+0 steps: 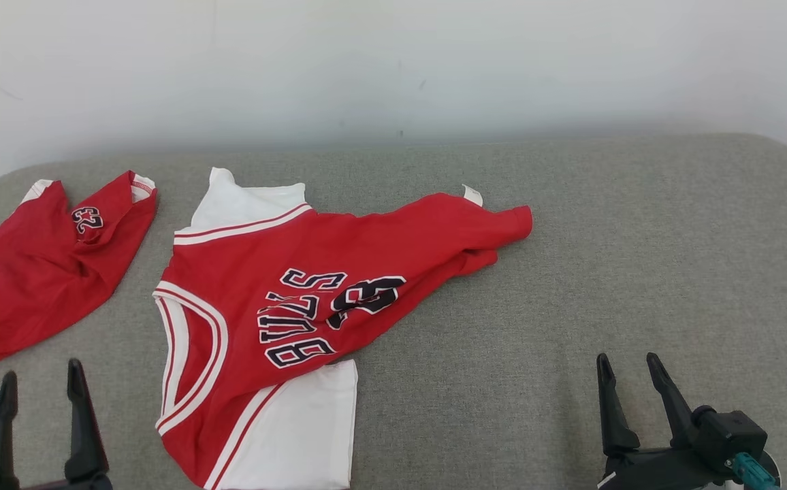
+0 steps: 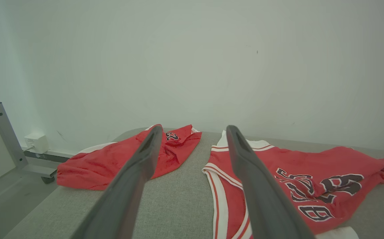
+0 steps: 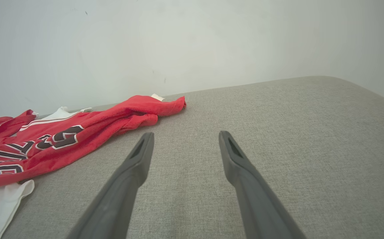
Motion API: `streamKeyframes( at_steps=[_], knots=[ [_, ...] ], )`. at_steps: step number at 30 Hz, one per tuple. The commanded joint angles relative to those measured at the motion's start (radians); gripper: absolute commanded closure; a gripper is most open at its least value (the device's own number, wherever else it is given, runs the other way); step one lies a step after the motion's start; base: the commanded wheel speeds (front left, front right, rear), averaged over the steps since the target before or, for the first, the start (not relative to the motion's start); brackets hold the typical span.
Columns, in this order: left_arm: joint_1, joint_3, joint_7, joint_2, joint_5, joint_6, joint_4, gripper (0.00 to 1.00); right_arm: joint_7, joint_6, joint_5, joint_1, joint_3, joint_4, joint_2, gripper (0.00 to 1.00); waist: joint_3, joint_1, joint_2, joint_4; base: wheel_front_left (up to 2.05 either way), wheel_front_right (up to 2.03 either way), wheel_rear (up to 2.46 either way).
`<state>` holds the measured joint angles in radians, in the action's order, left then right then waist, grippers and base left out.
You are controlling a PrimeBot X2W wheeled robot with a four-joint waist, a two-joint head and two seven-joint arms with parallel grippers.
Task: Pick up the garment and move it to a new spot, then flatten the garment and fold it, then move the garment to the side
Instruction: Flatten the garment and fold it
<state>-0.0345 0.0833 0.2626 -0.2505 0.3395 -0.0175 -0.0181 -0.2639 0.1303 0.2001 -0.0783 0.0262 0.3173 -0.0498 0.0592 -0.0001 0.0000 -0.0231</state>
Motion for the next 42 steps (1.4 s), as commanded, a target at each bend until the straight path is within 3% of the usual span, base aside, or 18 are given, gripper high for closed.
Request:
streamKeyframes(
  at_steps=[1,9,19,30,42],
  knots=[
    [-0.021,0.012,0.003,0.018,-0.016,0.009,0.003,0.00,-0.001,0.001,-0.005,0.012,0.001,0.000,-0.001,0.00,0.000,0.0001,0.0000,0.002,0.00,0.00,0.00],
    [-0.051,0.040,0.003,0.115,-0.100,0.064,0.032,0.00,-0.001,0.001,-0.009,0.012,0.000,0.014,-0.001,0.00,0.008,0.0001,0.0000,0.021,0.00,0.00,0.00],
    [0.013,0.044,0.003,0.157,-0.165,0.113,0.059,0.00,-0.001,0.001,-0.049,-0.100,0.034,0.079,-0.009,0.00,0.040,0.0001,0.0000,0.059,0.00,0.00,0.00],
    [0.097,-0.022,0.003,0.185,-0.187,0.139,0.102,0.00,0.016,0.001,-0.051,-0.369,0.075,0.342,-0.075,0.00,0.101,0.0001,0.0000,0.159,0.00,0.00,0.00],
    [0.158,-0.095,0.003,0.196,-0.175,0.147,0.145,0.00,0.006,0.001,-0.015,-0.588,0.031,0.658,-0.109,0.00,0.153,0.0001,0.0000,0.264,0.00,0.00,0.00]
  ],
)
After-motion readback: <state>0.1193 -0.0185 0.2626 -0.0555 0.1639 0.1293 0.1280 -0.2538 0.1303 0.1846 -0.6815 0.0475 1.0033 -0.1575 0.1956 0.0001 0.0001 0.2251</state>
